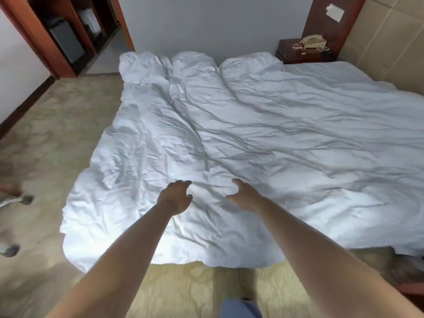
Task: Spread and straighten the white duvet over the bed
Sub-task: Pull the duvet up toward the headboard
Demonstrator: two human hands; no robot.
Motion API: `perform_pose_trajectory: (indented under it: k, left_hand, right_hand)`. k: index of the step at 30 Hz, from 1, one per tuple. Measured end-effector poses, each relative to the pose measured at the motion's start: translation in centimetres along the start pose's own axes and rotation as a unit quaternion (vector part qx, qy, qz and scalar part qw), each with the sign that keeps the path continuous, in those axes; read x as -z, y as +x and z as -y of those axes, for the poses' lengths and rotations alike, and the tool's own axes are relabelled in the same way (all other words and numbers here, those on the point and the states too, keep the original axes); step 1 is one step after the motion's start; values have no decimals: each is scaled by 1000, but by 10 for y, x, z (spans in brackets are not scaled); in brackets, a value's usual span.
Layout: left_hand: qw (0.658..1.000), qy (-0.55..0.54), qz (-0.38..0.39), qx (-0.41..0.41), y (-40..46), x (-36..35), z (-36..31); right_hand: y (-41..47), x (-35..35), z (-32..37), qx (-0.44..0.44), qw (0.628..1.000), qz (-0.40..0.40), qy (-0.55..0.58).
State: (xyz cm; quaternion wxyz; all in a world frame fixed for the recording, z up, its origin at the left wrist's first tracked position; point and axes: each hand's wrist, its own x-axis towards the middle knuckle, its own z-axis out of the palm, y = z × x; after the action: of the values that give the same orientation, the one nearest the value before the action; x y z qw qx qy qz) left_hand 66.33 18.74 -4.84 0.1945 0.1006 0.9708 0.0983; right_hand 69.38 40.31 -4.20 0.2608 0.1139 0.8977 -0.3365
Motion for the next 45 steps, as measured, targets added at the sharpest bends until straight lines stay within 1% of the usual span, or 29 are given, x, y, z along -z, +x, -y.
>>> perform_pose_trajectory:
  k: [6, 11, 15, 19, 21, 25, 29, 31, 33, 35, 36, 38, 40, 41, 42, 45]
  left_hand:
    - [1000, -11, -1, -2, 23, 25, 98]
    - [1000, 3, 5, -4, 68, 59, 179]
    - [998, 37, 44, 12, 104, 87, 252]
    - [998, 20, 43, 29, 131, 105, 319]
    - [997, 20, 63, 27, 139, 106, 349]
    - [990, 76, 121, -18, 159, 104, 408]
    - [968, 125, 191, -104, 178, 94, 470]
    - [944, 167, 237, -157, 186, 85, 498]
    - [919, 197, 274, -206, 187, 70, 524]
    - [897, 203, 286, -269, 187, 54, 545]
    - [890, 202, 283, -295, 188, 46, 554]
    - [877, 215, 273, -330, 193, 30, 572]
    - [868, 241, 257, -349, 196, 15, 584]
    - [864, 260, 246, -355, 198, 9, 588]
    - [855, 287, 233, -363, 200, 6, 589]
    - [820, 375, 190, -389, 202, -4, 593]
  right_hand:
    - [45, -36, 76, -1, 1000, -15, -17]
    - [113, -64, 145, -9, 999, -29, 9]
    - [166, -97, 208, -22, 999, -12, 46]
    - [196, -137, 264, -20, 999, 20, 44]
    - [205, -157, 287, -19, 998, 32, 53]
    - [224, -199, 328, -45, 994, 22, 99]
    - [231, -270, 359, -92, 992, 1, 82]
    - [228, -316, 371, -134, 988, -9, 81]
    - [221, -360, 379, -159, 985, 9, 63]
    - [216, -400, 384, -175, 983, 43, 40]
    - [215, -419, 386, -180, 982, 59, 10]
    - [218, -451, 392, -194, 976, 80, -60]
    - [228, -476, 395, -218, 967, 86, -99]
    - [235, -484, 397, -230, 965, 72, -105]
    - [241, -491, 397, -236, 965, 38, -108]
    - [242, -498, 390, -202, 967, -114, -105]
